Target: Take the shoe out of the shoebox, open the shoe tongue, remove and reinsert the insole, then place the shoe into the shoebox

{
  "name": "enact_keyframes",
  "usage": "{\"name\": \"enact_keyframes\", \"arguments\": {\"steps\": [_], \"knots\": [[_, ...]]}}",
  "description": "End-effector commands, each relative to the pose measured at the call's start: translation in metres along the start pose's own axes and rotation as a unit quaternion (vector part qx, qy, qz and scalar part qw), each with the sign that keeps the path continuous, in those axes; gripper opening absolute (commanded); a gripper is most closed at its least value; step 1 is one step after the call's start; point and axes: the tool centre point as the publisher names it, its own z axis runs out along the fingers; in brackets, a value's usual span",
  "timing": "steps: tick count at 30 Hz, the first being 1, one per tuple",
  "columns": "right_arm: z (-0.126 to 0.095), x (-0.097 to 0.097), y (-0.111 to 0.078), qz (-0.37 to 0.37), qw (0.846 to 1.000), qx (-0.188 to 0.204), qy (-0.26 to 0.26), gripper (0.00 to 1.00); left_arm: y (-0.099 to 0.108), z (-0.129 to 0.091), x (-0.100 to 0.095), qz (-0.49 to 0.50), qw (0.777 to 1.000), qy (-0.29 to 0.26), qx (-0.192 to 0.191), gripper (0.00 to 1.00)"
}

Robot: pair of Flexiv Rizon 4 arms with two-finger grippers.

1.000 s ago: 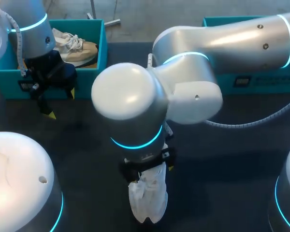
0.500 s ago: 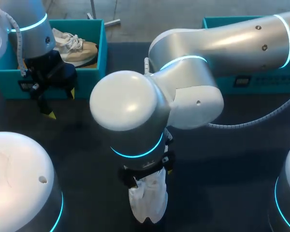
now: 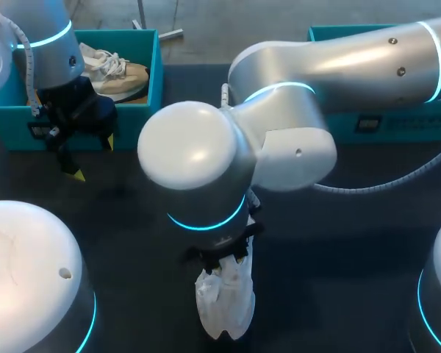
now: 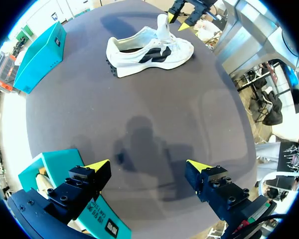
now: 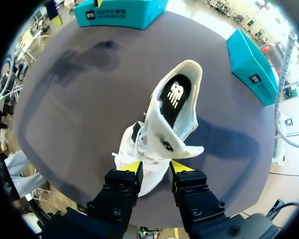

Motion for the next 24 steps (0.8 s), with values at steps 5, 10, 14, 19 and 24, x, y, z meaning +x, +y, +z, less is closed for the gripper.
{"name": "enact_keyframes", "arguments": {"steps": [5,10,14,19,24], "knots": [[0.012,-0.011,0.014,0.429,0.903,0.002,0.008,0.27,0.0,0.0,0.001,0.0,1.0,-0.001,-0.001,1.0],[0.02,-0.016,0.024,0.429,0.903,0.005,0.015,0.28,0.0,0.0,0.001,0.0,1.0,-0.001,-0.001,1.0],[0.028,-0.018,0.033,0.427,0.904,0.008,0.021,0.28,0.0,0.0,0.001,0.0,1.0,-0.001,-0.001,1.0],[0.026,-0.019,0.035,0.428,0.903,0.009,0.021,0.29,0.0,0.0,0.001,0.0,1.0,-0.001,-0.001,1.0],[0.014,-0.012,0.03,0.426,0.904,-0.003,0.017,0.3,0.0,0.0,0.001,0.0,1.0,-0.001,-0.001,1.0]]}}
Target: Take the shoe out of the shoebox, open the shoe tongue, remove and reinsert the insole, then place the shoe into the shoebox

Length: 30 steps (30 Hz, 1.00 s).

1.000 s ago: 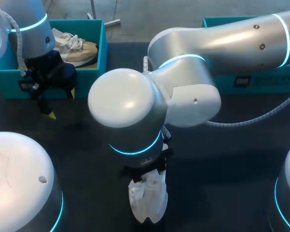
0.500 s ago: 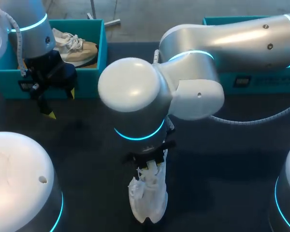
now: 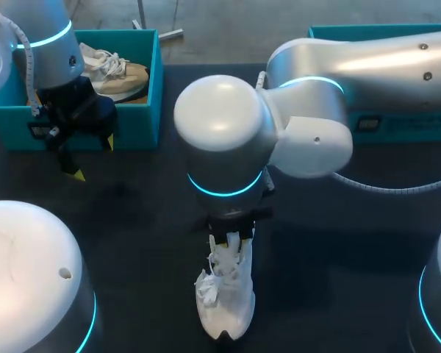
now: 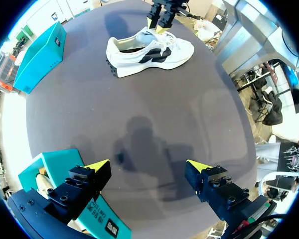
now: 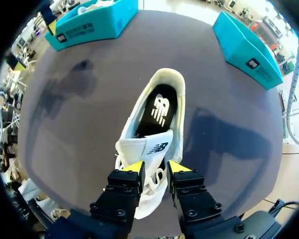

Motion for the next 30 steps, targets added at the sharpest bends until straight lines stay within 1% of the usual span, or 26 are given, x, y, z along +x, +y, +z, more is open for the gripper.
{"name": "enact_keyframes", "arguments": {"steps": [1,8,12,17,23,30], "knots": [[-0.012,0.01,-0.011,0.34,0.94,-0.02,-0.005,0.3,0.0,0.0,0.001,0.0,1.0,-0.001,-0.001,1.0],[-0.022,0.028,-0.005,0.322,0.946,-0.027,-0.006,0.33,0.0,0.0,0.001,0.0,1.0,-0.001,-0.001,1.0],[-0.015,0.032,0.002,0.321,0.947,-0.024,-0.006,0.32,0.0,0.0,0.001,0.0,1.0,-0.001,-0.001,1.0],[-0.005,0.029,0.01,0.333,0.943,-0.018,-0.002,0.32,0.0,0.0,0.001,0.0,1.0,-0.001,-0.001,1.0],[0.011,0.02,0.021,0.343,0.939,-0.013,-0.002,0.31,0.0,0.0,0.001,0.0,1.0,-0.001,-0.001,1.0],[0.022,0.01,0.027,0.357,0.934,-0.008,-0.005,0.29,0.0,0.0,0.001,0.0,1.0,-0.001,-0.001,1.0]]}}
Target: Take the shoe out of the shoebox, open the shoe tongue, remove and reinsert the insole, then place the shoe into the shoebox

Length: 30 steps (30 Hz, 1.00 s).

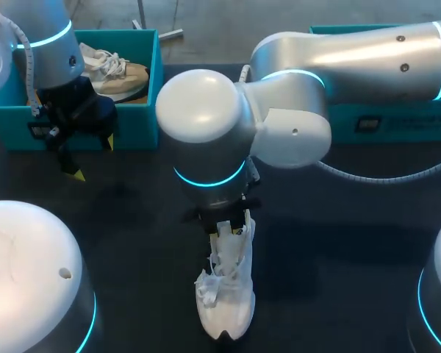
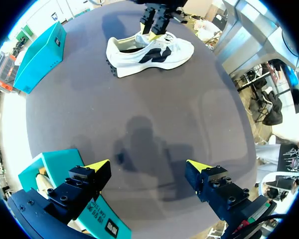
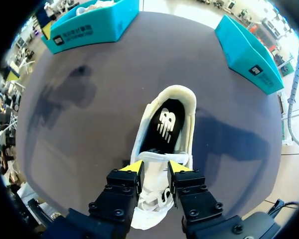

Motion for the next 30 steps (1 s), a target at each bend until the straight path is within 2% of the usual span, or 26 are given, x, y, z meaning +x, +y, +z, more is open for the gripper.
{"name": "enact_keyframes", "arguments": {"steps": [1,6,8,12,14,16,18,20,22,23,25,30], "knots": [[0.009,-0.001,-0.002,0.352,0.936,-0.001,0.005,0.29,0.0,0.0,0.001,0.0,1.0,-0.001,-0.001,1.0],[-0.003,0.0,-0.004,0.342,0.94,-0.016,0.007,0.31,0.0,0.0,0.001,0.0,1.0,-0.001,-0.001,1.0],[-0.011,0.0,-0.005,0.317,0.948,-0.02,0.019,0.32,0.0,0.0,0.001,0.0,1.0,-0.001,-0.001,1.0],[-0.027,0.001,-0.003,0.222,0.974,-0.021,0.046,0.35,0.0,0.0,0.001,0.0,1.0,-0.001,-0.001,1.0],[-0.031,0.0,-0.001,0.193,0.981,-0.016,0.03,0.37,0.0,0.0,0.001,0.0,1.0,-0.001,-0.001,1.0],[-0.037,-0.004,0.0,0.133,0.989,-0.032,0.056,0.38,0.0,0.0,0.001,0.0,1.0,-0.001,-0.001,1.0],[-0.042,-0.006,0.001,0.074,0.995,-0.03,0.056,0.41,0.0,0.0,0.001,0.0,1.0,-0.001,-0.001,1.0],[-0.045,-0.009,0.002,0.019,0.997,-0.033,0.068,0.43,0.0,0.0,0.001,0.0,1.0,-0.001,-0.001,1.0],[-0.047,-0.011,0.002,0.009,0.998,-0.031,0.055,0.44,0.0,0.0,0.001,0.0,1.0,-0.001,-0.001,1.0],[-0.047,-0.014,0.002,-0.023,0.998,-0.029,0.053,0.43,0.0,0.0,0.001,0.0,1.0,-0.001,-0.001,1.0],[-0.049,-0.016,0.002,-0.059,0.996,-0.034,0.063,0.42,0.0,0.0,0.001,0.0,1.0,-0.001,-0.001,1.0],[-0.047,-0.023,0.003,-0.126,0.99,-0.018,0.068,0.44,0.0,0.0,0.001,0.0,1.0,-0.001,-0.001,1.0]]}}
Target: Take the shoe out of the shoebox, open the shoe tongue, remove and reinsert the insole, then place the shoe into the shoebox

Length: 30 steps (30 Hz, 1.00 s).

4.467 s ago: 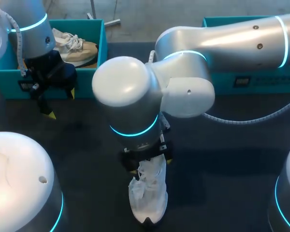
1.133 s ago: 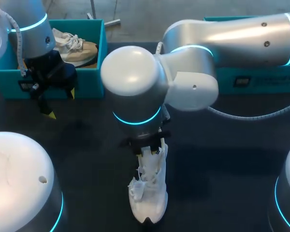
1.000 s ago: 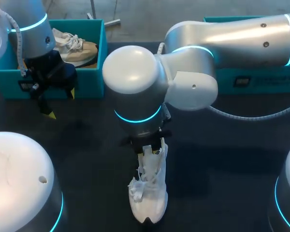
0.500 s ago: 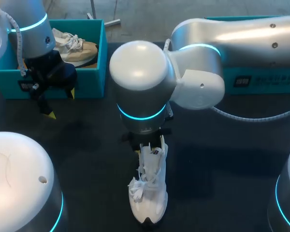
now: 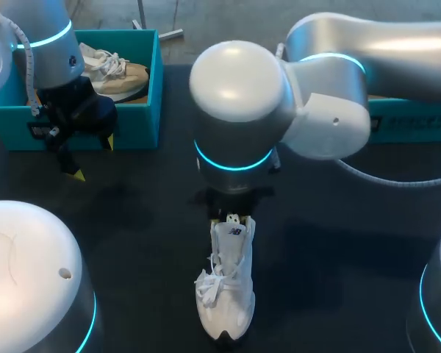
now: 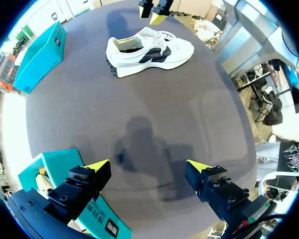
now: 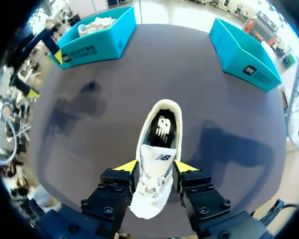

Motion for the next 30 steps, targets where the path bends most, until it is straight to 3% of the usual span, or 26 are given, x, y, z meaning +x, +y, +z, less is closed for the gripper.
{"name": "enact_keyframes", "arguments": {"steps": [1,10,17,22,27,30], "knots": [[0.002,-0.012,0.002,-0.139,0.99,0.016,0.025,0.45,0.0,0.0,0.001,0.0,1.0,-0.001,-0.001,1.0],[0.0,-0.016,0.014,-0.249,0.968,0.019,0.026,0.47,0.0,0.0,0.001,0.0,1.0,-0.001,-0.001,1.0],[0.0,-0.023,0.03,-0.332,0.942,0.006,0.044,0.67,0.0,0.0,0.001,0.0,1.0,-0.001,-0.001,1.0],[0.007,-0.022,0.037,-0.385,0.922,0.017,0.036,1.0,0.0,0.0,0.001,0.0,1.0,-0.001,-0.001,1.0],[0.014,-0.022,0.041,-0.429,0.901,0.026,0.06,1.0,0.0,0.0,0.001,0.0,1.0,-0.001,-0.001,1.0],[0.014,-0.022,0.041,-0.429,0.901,0.026,0.06,1.0,0.0,0.0,0.001,0.0,1.0,-0.001,-0.001,1.0]]}}
